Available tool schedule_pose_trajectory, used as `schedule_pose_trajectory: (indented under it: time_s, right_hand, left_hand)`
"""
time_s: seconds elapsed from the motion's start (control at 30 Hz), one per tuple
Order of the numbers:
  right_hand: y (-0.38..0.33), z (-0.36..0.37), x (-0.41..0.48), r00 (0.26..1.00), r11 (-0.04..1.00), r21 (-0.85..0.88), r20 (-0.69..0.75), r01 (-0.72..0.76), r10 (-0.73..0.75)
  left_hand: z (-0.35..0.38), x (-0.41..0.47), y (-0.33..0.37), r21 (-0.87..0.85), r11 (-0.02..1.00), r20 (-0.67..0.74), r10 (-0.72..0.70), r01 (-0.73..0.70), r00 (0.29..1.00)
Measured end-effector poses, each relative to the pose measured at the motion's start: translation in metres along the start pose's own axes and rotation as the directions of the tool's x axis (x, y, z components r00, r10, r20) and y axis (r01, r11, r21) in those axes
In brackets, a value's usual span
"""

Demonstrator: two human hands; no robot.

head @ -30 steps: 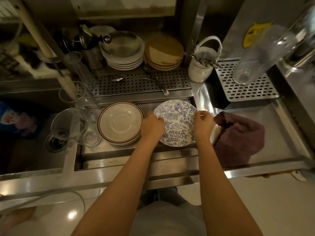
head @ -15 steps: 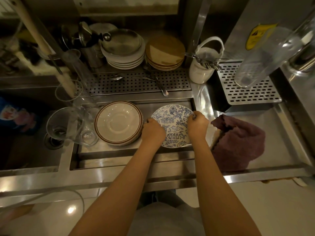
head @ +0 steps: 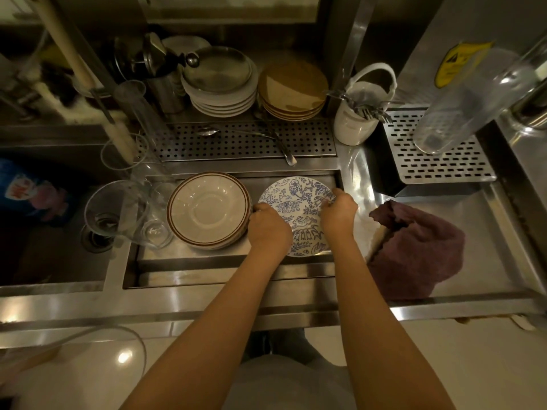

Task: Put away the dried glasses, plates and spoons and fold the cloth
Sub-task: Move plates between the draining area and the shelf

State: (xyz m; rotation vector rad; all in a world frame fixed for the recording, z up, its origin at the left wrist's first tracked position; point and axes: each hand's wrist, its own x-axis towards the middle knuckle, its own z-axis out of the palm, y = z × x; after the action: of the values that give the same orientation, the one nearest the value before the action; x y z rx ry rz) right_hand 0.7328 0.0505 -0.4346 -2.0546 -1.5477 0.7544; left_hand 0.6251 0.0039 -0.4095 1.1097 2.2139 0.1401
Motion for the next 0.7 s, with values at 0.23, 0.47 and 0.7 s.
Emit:
schedule_pose_trajectory:
  time_s: [0.23,0.47,0.7]
  right_hand:
    - [-0.006,-0.002,0.001,0.994,0.998,0.001,0.089,0.062,-0.062]
    - [-0.009,-0.001,0.0,0.977,0.991,-0.013,0.169,0.131,-0.127]
    - [-0.015,-0.001,-0.002,0.972,0.981,-0.022,0.14,0.194,-0.19]
  left_hand:
    - [-0.001,-0.002,0.002,-0.026,1.0,-0.008,0.007,-0.007,1.0]
    - [-0.007,-0.003,0.003,-0.063,0.998,-0.032,-0.007,0.005,0.999]
    - [-0.016,-0.004,0.004,-0.019,1.0,-0.041,-0.018,0.017,0.999]
